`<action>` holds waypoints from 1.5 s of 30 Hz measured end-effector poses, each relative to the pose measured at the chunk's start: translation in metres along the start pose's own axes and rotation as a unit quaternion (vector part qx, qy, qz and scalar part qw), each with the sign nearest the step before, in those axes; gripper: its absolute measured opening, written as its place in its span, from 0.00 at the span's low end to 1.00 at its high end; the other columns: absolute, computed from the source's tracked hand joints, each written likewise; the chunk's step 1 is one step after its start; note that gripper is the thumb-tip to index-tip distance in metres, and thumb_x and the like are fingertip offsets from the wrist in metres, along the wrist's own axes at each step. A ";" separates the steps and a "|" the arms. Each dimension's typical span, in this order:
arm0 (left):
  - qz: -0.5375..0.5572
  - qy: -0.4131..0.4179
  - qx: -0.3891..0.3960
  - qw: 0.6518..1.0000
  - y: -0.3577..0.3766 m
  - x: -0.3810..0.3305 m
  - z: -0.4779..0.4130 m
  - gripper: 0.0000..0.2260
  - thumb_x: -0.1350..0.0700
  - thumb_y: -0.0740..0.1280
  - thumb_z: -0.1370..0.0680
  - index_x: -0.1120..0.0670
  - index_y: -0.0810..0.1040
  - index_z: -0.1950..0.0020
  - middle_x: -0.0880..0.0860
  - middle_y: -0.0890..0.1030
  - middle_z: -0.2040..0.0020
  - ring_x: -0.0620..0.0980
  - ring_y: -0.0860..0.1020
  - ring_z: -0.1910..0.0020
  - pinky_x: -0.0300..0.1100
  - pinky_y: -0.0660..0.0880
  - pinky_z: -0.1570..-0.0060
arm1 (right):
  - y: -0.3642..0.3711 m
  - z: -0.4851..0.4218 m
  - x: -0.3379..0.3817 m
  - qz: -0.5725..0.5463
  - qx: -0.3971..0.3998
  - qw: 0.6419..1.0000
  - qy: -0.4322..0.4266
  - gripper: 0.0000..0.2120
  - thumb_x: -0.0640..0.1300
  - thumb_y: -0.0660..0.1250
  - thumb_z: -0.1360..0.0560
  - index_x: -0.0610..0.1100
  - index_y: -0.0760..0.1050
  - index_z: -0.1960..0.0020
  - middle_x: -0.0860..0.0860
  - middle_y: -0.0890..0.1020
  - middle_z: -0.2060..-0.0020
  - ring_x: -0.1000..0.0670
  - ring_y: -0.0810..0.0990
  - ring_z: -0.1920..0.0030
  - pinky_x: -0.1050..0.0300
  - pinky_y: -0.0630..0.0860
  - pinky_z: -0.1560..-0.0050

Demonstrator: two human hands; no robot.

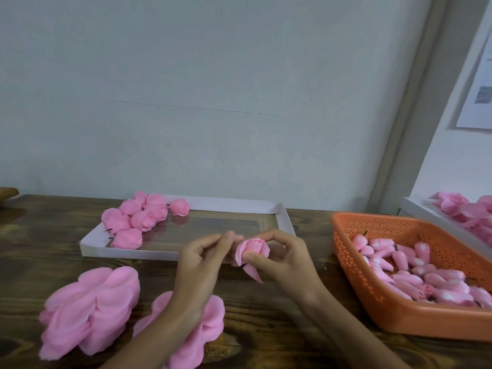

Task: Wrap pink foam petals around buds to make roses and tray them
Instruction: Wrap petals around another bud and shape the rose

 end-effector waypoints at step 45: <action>0.218 -0.143 -0.149 0.954 -0.018 0.034 -0.006 0.26 0.44 0.57 0.13 0.54 0.70 0.70 0.54 0.76 0.69 0.50 0.75 0.73 0.44 0.73 0.66 | 0.067 0.031 -0.005 -0.132 0.095 0.980 0.112 0.13 0.45 0.83 0.30 0.50 0.79 0.55 0.40 0.88 0.57 0.44 0.87 0.60 0.52 0.84 0.56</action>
Point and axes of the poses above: each hand's wrist, its own z-axis away from the middle knuckle, its own y-axis out of the palm, x = y × z, the point moved 8 cm from there along -z, towards the middle knuckle
